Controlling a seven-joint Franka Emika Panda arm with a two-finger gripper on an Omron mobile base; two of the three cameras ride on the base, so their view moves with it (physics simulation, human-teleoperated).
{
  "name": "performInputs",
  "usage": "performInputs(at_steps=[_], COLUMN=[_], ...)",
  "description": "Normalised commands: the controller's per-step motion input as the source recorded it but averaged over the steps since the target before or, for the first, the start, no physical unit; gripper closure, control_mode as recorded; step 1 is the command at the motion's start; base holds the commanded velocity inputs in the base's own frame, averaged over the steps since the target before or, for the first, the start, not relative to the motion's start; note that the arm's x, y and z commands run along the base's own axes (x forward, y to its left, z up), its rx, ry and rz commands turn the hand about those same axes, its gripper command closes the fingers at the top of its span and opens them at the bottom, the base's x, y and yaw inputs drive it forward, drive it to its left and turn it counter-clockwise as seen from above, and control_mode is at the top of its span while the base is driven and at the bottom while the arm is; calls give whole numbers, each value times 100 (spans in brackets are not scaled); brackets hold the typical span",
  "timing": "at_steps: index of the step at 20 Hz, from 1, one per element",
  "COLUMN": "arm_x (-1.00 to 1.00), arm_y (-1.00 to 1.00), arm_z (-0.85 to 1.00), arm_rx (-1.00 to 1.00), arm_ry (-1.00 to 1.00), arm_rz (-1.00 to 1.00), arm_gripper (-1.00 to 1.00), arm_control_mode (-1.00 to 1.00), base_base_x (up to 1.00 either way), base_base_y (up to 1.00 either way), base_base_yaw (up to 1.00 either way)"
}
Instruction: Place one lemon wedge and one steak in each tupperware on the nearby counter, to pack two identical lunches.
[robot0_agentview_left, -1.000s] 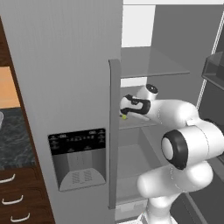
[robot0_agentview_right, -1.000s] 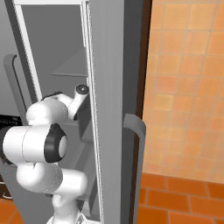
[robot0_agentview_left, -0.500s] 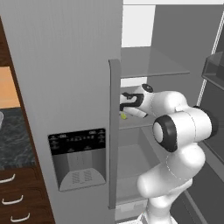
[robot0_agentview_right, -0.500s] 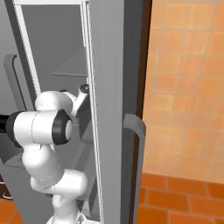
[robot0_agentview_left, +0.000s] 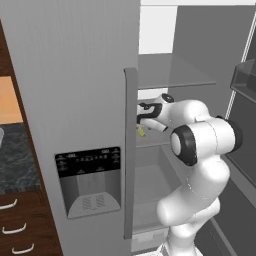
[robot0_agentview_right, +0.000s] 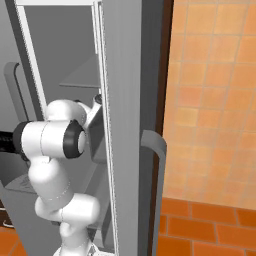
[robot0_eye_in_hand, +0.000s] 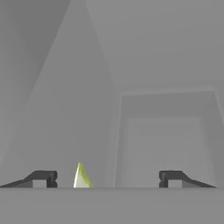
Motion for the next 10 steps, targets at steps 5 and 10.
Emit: performInputs(at_steps=[5,10], arm_x=[-13,-22], arm_y=[0,16], arm_z=[-53,-32], arm_rx=[-1,0], arm_ry=[0,0], arm_rz=[0,0], arm_gripper=[-100,-100], arm_control_mode=[-100,-100], base_base_x=[0,0], base_base_y=[0,0], base_base_yaw=[0,0])
